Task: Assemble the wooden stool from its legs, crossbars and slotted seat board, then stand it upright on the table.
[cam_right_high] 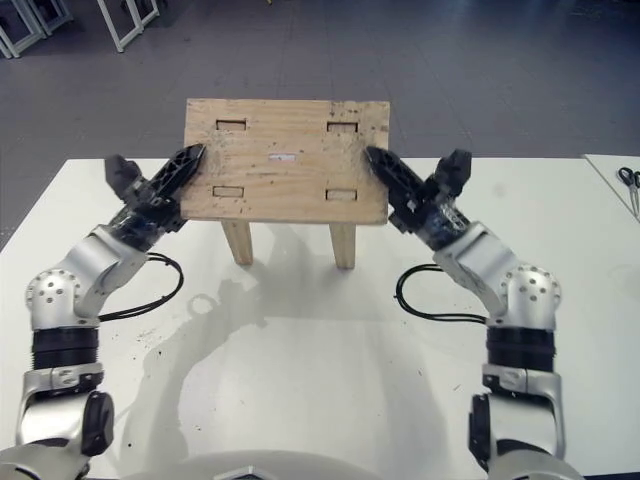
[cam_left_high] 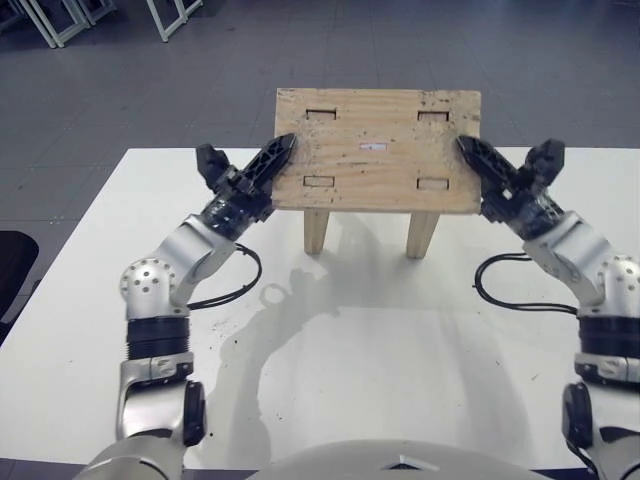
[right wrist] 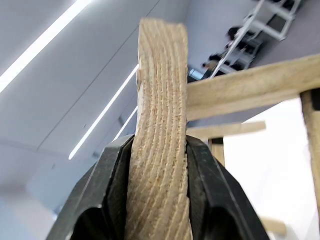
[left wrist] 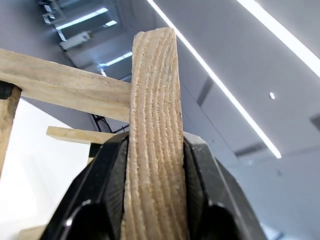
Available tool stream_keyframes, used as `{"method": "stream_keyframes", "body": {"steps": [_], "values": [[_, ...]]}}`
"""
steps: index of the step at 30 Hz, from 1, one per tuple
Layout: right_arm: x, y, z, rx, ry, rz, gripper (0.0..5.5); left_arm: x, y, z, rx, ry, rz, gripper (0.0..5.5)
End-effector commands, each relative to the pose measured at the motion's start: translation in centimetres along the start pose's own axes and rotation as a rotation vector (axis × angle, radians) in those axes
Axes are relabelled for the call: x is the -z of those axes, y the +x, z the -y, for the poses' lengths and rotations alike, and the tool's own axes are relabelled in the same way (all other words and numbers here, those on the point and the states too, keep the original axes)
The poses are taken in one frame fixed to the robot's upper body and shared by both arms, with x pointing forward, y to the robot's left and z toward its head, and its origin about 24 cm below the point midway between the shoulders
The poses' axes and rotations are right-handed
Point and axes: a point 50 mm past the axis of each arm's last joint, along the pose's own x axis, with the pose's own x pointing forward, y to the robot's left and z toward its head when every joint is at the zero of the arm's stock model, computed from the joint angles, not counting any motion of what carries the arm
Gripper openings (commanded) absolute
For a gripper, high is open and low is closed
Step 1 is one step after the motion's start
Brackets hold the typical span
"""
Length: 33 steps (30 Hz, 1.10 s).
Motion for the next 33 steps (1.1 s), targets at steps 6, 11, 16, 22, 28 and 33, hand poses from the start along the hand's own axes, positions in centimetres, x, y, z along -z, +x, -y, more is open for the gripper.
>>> {"method": "stream_keyframes", "body": {"steps": [6,11,16,22,28,33], "values": [[-0.1,8.1,5.1,0.577,0.135,-0.129,2.63,1.2,10.4,-3.5,-0.526,-0.331,-0.091,1.31],[-0.1,7.8,5.3,0.501,0.117,-0.161,3.48,0.1,10.2,-3.2,-0.455,-0.284,-0.103,2.35],[-1.3,7.4,4.9,0.411,0.119,-0.102,4.36,-1.4,9.5,-3.1,-0.387,-0.274,-0.047,3.12],[-4.0,5.1,5.3,0.468,0.079,0.013,4.4,-4.6,7.8,-2.4,-0.312,-0.235,0.064,3.12],[-6.4,3.7,4.0,0.312,0.136,0.197,4.4,-6.6,6.5,-1.0,-0.204,-0.223,0.118,3.12],[-7.1,1.1,2.7,0.17,0.047,0.304,4.4,-7.2,3.3,-0.5,-0.189,0.005,0.188,3.12]]}}
